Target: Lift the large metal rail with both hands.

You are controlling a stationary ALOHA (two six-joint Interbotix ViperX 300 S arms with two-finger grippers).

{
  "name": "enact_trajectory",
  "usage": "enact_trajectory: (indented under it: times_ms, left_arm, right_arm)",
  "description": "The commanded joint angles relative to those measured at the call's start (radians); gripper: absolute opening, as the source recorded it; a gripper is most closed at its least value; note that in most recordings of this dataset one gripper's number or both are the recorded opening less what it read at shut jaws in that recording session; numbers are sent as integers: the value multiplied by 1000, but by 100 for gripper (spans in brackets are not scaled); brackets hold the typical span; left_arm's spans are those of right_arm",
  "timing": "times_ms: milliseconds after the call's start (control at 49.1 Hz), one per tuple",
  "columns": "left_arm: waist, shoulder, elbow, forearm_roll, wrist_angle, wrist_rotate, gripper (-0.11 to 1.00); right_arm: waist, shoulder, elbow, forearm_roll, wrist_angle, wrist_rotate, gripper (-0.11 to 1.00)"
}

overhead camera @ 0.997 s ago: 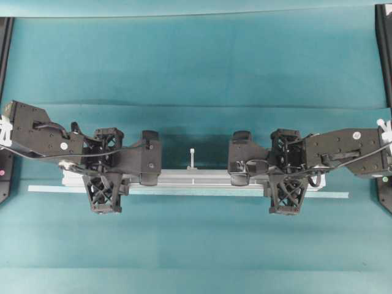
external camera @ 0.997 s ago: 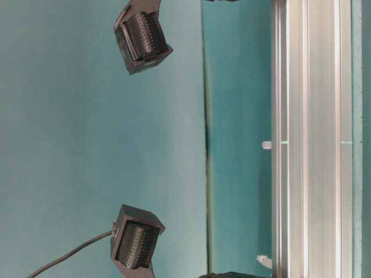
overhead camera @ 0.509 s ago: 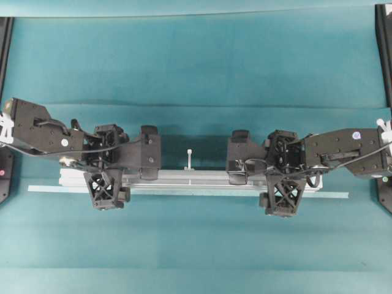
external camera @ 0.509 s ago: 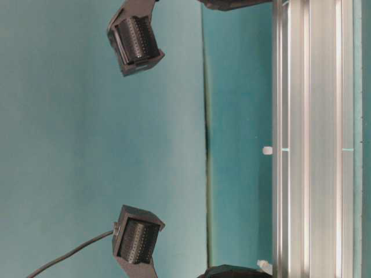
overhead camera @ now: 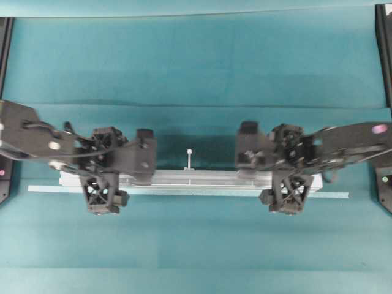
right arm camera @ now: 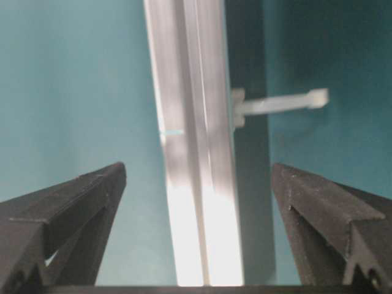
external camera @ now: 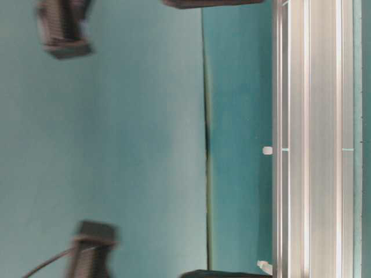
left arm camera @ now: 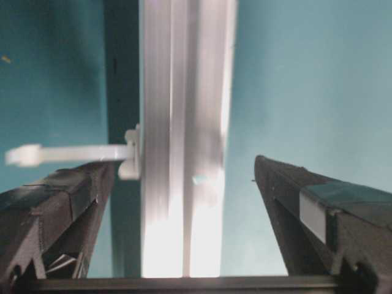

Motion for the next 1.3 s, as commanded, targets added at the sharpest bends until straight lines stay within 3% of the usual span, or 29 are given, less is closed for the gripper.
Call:
enact_trajectory:
  times_ms: [0,712,1038,1282]
  left_arm:
    - [-3,-74,-3,0,-3,2,98]
    - [26,-483,21,3,-14,-6,98]
    - [43,-614,55,0,-133,-6,98]
    - [63,-707,75,0,-167,-8,98]
  right_arm:
    - [-9,-54,-15,2,-5,21,96]
    - [-28,-426,17,-8,-28,46,96]
    - [-40,-621,95,-8,-156,46,96]
    - [-51,-758,120,-8,-170,46,96]
